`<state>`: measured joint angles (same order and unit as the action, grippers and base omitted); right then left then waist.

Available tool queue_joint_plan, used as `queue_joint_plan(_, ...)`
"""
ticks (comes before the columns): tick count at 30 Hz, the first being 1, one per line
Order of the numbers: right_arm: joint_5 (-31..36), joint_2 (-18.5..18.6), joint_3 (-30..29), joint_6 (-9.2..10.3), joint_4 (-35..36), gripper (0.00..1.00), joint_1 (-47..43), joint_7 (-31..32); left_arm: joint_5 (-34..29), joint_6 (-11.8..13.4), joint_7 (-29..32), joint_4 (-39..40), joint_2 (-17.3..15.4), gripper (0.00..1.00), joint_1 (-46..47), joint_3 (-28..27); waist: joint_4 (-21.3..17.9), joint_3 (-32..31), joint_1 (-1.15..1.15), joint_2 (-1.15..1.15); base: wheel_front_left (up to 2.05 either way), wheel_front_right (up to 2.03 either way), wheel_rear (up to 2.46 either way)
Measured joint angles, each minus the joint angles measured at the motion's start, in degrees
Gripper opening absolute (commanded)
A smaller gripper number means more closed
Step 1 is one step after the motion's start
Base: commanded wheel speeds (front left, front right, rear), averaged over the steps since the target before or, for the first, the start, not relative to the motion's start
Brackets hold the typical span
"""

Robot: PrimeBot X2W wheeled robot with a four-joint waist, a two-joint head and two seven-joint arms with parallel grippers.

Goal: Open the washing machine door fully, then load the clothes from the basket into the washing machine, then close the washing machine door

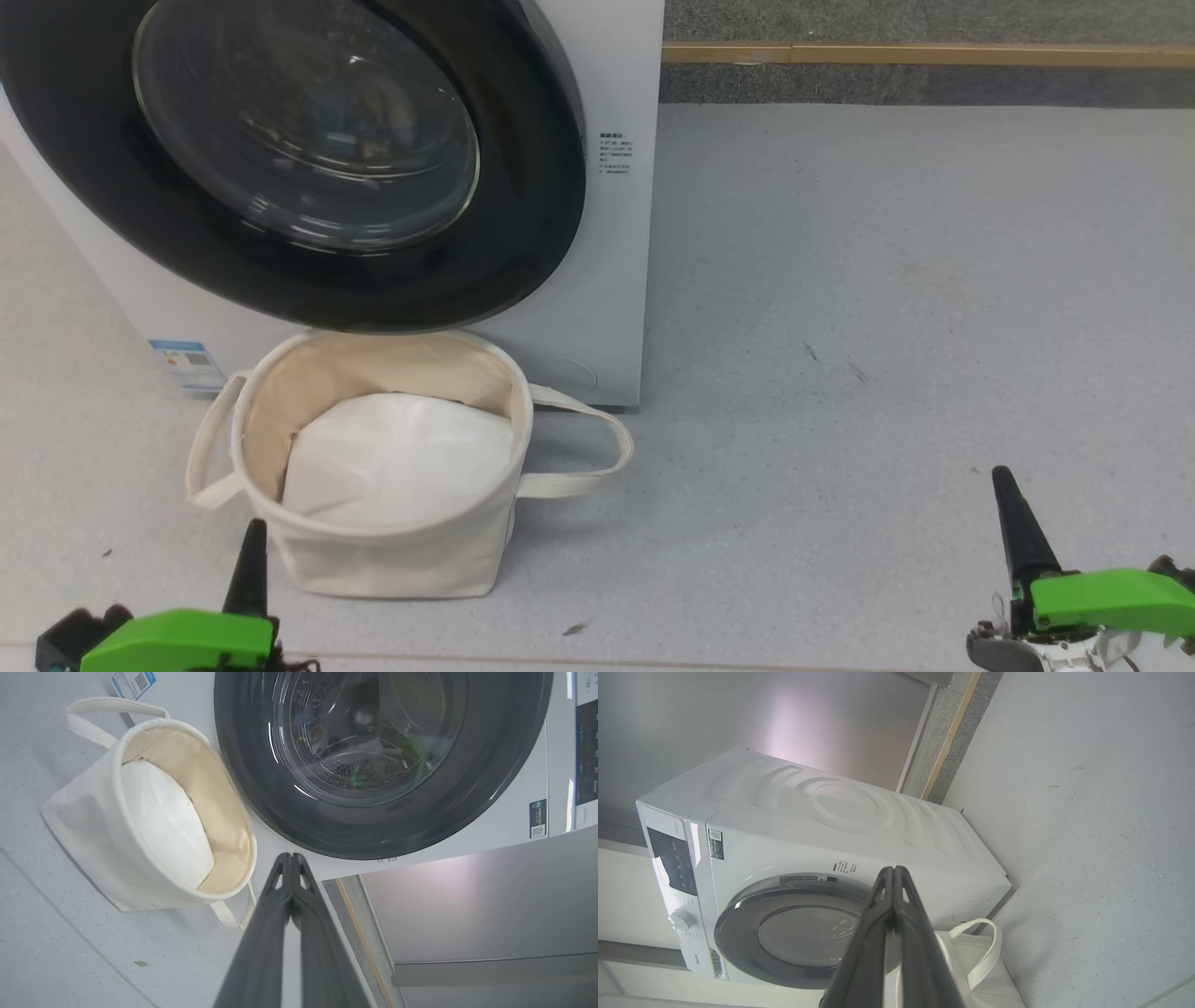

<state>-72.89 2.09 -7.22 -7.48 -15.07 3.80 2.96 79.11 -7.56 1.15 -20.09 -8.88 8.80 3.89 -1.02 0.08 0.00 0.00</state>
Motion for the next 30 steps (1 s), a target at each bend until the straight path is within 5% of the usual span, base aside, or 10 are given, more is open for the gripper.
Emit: queue_joint_plan(30,-17.83,0.05,-0.36,0.01,-0.71,0.00,0.00,3.02,12.03,0.00,4.86,3.76,5.79,0.00,-3.39,-7.82,0.98,0.09,0.00,0.00,0.00,0.00,0.00)
